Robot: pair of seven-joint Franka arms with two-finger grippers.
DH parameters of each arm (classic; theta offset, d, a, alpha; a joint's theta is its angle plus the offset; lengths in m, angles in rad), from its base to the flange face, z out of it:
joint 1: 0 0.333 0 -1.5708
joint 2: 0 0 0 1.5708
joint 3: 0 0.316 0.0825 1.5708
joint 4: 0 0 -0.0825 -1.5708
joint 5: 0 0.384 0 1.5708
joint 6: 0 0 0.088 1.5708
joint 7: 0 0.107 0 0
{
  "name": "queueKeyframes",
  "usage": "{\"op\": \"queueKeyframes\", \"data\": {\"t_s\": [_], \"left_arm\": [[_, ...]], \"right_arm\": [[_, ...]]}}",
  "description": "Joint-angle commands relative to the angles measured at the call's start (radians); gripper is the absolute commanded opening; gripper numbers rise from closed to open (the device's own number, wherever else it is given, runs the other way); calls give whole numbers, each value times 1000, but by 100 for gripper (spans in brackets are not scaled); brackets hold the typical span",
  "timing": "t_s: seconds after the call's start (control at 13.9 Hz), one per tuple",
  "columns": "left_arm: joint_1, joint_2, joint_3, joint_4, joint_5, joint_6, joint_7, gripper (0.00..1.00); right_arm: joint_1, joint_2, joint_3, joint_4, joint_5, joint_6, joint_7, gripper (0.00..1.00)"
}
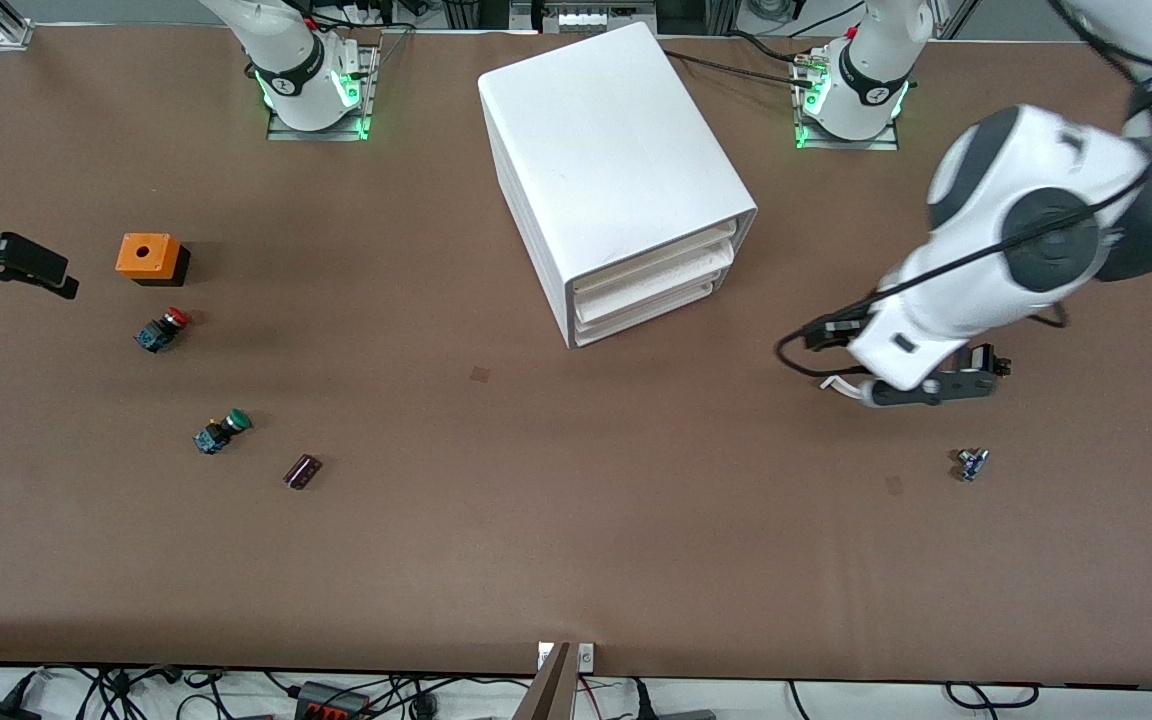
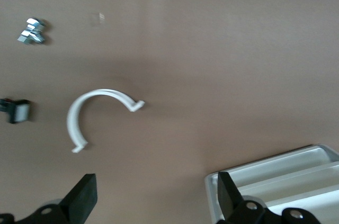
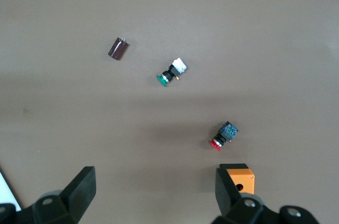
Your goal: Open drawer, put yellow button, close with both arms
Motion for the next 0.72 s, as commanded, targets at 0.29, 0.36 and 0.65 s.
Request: {"op": "queueKeyframes", "data": {"t_s": [0.29,0.36,0.65], "left_arm": [[-97,-234,340,-67,-87,-86,436,100],[-174,-272,432,-106,-99,-78,465,100],[-300,-436,595,-277,-179,17,490,100]], "right_arm": [[20,-72,-6,-102,-25,25,-10,100],[18,-66,-6,-93,-20,20,-10,100],[18,-61,-8,-89,-19,18,-10,100]]}}
